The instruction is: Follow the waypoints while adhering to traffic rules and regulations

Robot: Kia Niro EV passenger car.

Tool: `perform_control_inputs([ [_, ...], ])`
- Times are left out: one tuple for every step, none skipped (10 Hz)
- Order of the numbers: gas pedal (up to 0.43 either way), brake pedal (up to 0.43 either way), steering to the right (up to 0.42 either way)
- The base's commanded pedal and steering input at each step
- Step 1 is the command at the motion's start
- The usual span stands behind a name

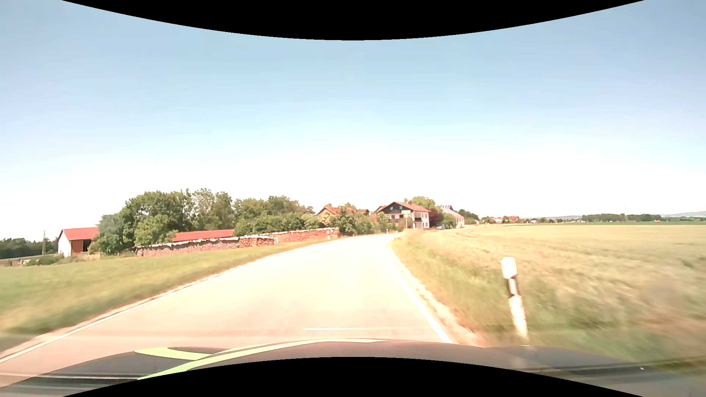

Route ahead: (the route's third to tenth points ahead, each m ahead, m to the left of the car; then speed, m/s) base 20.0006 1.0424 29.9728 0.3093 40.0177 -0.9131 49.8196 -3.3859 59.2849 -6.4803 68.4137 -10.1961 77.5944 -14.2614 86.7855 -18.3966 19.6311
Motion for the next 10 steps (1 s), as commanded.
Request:
perform_control_inputs([
  [0.098,0.0,0.011],
  [0.098,0.0,0.015],
  [0.11,0.0,0.018],
  [0.118,0.0,0.019],
  [0.13,0.0,0.02],
  [0.13,0.0,0.023],
  [0.13,0.0,0.028],
  [0.13,0.0,0.031],
  [0.13,0.0,0.031],
  [0.13,0.0,0.031],
])
